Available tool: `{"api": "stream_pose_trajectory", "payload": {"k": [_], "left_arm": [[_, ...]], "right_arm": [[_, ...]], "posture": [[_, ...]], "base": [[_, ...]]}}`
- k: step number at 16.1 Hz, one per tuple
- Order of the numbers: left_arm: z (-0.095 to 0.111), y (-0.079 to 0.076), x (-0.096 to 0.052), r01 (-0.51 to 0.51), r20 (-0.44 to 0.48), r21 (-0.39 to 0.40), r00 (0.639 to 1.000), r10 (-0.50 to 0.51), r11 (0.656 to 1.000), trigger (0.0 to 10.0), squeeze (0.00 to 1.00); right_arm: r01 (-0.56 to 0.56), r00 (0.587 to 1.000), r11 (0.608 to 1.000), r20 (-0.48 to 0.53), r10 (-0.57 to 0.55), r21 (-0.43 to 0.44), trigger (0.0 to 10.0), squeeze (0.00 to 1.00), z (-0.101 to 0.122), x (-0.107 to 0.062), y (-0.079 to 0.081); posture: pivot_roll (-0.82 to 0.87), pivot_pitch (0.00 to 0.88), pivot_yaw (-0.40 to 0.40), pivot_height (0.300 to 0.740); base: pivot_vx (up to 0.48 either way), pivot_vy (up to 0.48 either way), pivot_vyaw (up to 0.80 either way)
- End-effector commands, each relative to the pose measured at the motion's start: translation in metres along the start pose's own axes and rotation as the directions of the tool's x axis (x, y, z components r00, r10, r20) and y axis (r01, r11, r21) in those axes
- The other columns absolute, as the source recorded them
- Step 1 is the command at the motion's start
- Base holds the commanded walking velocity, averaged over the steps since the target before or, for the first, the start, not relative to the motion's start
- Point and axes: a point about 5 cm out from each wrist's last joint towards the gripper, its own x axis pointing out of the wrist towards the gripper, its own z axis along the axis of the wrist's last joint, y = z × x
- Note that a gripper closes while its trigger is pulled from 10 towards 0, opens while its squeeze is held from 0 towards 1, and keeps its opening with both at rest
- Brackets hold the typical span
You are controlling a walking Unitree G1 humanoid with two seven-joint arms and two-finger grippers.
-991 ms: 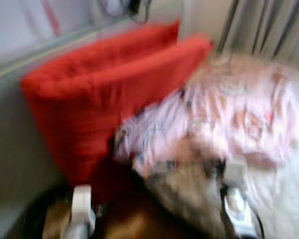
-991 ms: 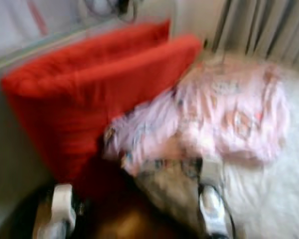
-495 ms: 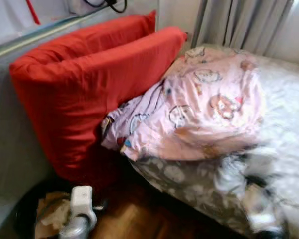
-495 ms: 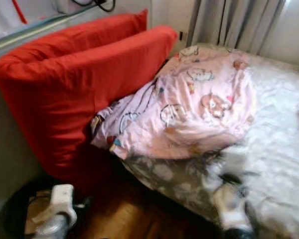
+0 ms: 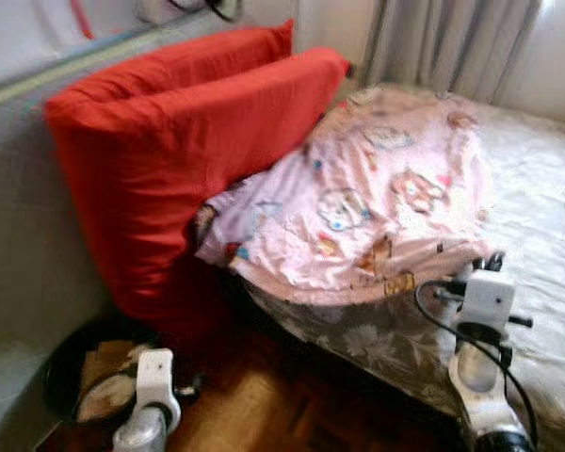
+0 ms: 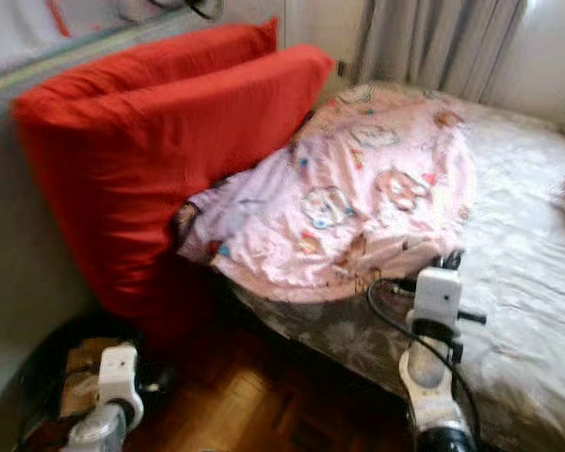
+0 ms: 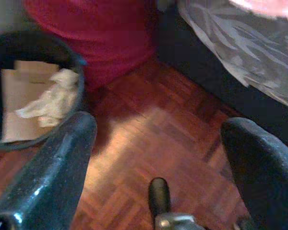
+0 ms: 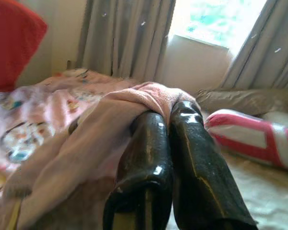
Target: Clean up the room
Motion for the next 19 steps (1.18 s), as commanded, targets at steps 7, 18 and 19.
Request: {"api": "stream_pose_trajectory", "payload": {"k": [7, 18, 19], "left_arm": [[-0.007, -0.005, -0.002, 0.024, -0.028, 0.026, 0.999, -0.024, 0.999, 10.0, 0.00], [-0.009, -0.009, -0.002, 0.042, -0.033, 0.029, 0.999, -0.041, 0.999, 10.0, 0.00], [-0.009, -0.009, -0.002, 0.043, -0.034, 0.028, 0.999, -0.042, 0.999, 10.0, 0.00]], "right_arm": [[-0.012, 0.927, 0.999, -0.375, -0.005, -0.043, 10.0, 0.00, -0.059, -0.030, -0.010], [-0.209, 0.701, 0.977, -0.702, 0.129, -0.029, 10.0, 1.00, -0.112, -0.091, -0.008], [-0.215, 0.677, 0.977, -0.723, 0.136, -0.017, 10.0, 1.00, -0.116, -0.098, -0.010]], "posture": [[0.06, 0.069, -0.010, 0.740], [0.06, 0.068, -0.010, 0.740], [0.06, 0.069, -0.011, 0.740]], "base": [[0.000, 0.000, 0.00], [0.000, 0.000, 0.00], [0.000, 0.000, 0.00]]}}
